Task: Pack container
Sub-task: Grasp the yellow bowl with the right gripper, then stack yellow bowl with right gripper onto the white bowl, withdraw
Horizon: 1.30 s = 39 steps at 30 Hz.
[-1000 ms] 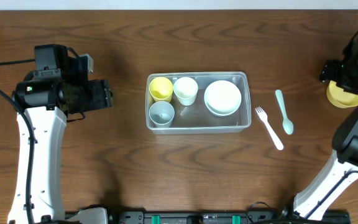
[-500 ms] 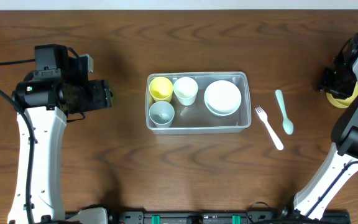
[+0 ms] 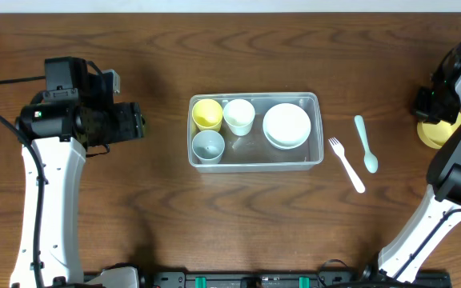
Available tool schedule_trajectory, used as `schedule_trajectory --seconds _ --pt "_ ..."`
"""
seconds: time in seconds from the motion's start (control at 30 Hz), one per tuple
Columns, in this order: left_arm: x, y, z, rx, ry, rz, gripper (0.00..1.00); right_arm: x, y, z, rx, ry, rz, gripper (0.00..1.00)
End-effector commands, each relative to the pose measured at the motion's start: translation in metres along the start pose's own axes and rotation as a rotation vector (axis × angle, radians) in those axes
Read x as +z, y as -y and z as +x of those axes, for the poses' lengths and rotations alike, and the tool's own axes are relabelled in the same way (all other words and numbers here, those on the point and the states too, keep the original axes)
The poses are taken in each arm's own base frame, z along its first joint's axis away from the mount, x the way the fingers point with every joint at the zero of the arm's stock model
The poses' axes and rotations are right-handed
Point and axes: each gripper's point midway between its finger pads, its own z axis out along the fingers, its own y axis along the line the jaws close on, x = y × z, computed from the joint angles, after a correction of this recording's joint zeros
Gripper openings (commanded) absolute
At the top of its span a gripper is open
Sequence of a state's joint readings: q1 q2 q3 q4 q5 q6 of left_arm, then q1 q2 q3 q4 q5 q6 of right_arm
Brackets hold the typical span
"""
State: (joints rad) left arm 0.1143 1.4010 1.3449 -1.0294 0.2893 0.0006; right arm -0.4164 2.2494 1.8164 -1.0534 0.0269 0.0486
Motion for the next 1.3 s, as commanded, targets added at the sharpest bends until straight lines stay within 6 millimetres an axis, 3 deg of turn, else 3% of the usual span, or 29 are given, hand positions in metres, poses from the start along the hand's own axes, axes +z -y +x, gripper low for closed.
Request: schedule_trajectory --seconds 0.0,0.17,0.3,0.47,0.57,0.7,0.93,1.27 --pt "0.001 0.000 0.002 0.000 -0.011 0.008 0.72 -0.032 -0.020 -0.007 -0.026 0.073 -0.054 0.01" --pt "0.001 0.000 0.003 0.000 -0.011 0.008 0.72 -0.094 -0.060 -0.009 -0.109 0.198 -0.149 0.01" --pt "0.001 0.000 0.003 0.000 -0.011 0.008 0.72 -0.158 -0.111 0.007 -0.268 0.315 -0.212 0.01" --pt "0.001 0.000 0.003 0.000 -0.011 0.008 0.72 -0.225 -0.192 0.059 -0.566 0.439 -0.271 0.01" --pt "0.001 0.000 0.002 0.000 -0.011 0.008 0.72 -0.245 -0.236 0.097 -0.713 0.470 -0.283 0.01" --pt "0.001 0.000 0.003 0.000 -0.011 0.008 0.72 -0.240 -0.281 0.143 -0.866 0.440 -0.263 0.02" --pt "0.001 0.000 0.003 0.000 -0.011 0.008 0.72 -0.185 -0.320 0.199 -0.954 0.271 -0.203 0.01" --pt "0.001 0.000 0.003 -0.001 -0.014 0.007 0.72 -0.128 -0.319 0.218 -0.984 0.121 -0.130 0.04"
